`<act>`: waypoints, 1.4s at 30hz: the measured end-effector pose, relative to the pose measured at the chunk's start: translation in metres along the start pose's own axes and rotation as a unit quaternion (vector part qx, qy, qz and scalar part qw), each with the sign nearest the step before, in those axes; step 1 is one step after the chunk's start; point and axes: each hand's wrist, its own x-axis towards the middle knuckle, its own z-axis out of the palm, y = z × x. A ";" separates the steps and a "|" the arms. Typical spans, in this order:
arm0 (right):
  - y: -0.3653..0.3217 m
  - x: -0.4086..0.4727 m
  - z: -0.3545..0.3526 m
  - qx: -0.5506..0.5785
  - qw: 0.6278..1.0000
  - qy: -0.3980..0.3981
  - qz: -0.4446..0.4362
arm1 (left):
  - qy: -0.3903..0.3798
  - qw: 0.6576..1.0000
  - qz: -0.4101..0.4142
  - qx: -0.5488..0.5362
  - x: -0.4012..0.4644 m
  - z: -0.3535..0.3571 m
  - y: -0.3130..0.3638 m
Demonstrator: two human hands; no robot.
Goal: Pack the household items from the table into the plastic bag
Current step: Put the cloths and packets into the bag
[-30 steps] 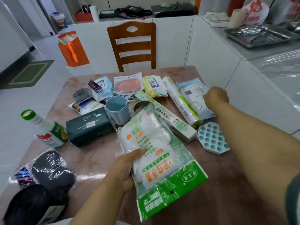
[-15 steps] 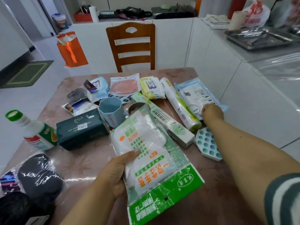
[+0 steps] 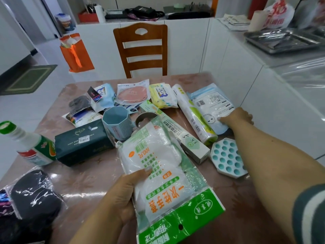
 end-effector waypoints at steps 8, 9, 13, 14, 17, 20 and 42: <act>-0.021 -0.041 -0.038 0.142 0.960 0.161 -0.181 | 0.022 0.999 0.023 -0.013 -0.006 0.009 -0.003; -0.025 -0.050 -0.043 0.152 0.953 0.177 -0.195 | 0.029 0.999 0.025 -0.012 -0.007 0.010 -0.003; -0.050 -0.083 -0.080 0.231 0.911 0.232 -0.251 | 0.050 0.998 0.031 -0.015 -0.009 0.010 -0.004; -0.058 -0.091 -0.093 0.261 0.897 0.239 -0.265 | 0.056 0.998 0.031 -0.015 -0.009 0.010 -0.004; -0.081 -0.125 -0.133 0.381 0.856 0.188 -0.295 | 0.061 0.998 0.032 -0.015 -0.014 0.014 -0.002; -0.090 -0.171 -0.158 0.505 0.809 0.091 -0.287 | 0.064 0.997 0.041 -0.015 -0.015 0.015 -0.003; -0.014 -0.247 -0.067 0.289 0.809 -0.510 -0.040 | 0.006 0.997 0.076 0.033 -0.038 0.018 -0.008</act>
